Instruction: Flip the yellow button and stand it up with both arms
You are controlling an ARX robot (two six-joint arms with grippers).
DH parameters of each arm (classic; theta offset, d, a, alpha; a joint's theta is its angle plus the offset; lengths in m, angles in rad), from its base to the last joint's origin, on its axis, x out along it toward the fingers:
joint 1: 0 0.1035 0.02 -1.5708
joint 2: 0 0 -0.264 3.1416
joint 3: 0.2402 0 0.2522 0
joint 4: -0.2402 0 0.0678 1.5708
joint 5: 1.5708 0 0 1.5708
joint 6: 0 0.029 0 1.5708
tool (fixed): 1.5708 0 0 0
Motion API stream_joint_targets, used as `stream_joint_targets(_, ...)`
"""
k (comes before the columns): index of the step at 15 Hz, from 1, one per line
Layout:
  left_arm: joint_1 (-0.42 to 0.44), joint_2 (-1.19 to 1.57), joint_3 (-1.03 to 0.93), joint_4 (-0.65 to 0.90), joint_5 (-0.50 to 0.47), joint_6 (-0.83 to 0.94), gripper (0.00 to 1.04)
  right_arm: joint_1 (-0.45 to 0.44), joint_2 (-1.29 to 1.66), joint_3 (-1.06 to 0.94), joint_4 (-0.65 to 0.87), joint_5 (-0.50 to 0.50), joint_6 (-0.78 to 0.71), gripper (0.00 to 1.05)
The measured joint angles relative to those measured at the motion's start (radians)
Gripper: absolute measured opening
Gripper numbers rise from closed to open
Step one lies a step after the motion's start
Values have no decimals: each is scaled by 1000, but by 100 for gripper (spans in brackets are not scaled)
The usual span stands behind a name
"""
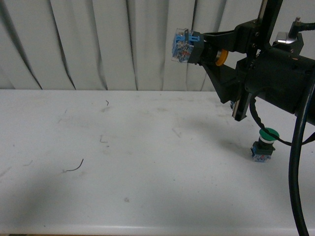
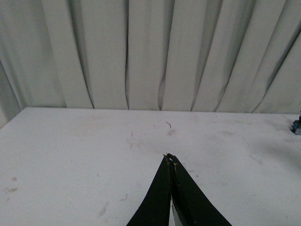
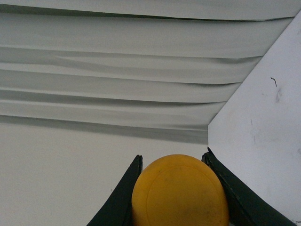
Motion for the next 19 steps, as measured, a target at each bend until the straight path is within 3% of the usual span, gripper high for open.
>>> stream_joint_targets(12,0,-316,-105,-188,0,0,2,25,-29,-22,1,0,-33,35)
stream_joint_targets(14,0,-468,-105,-379,0,0,2,25,-29,-22,2,-1,-33,35)
stream_joint_targets(18,-1,-486,-105,-370,0,0,2,25,-30,-23,-1,-2,-38,35)
stream_joint_targets(19,-1,-486,-105,-370,0,0,14,25,-31,-23,0,-12,-61,35)
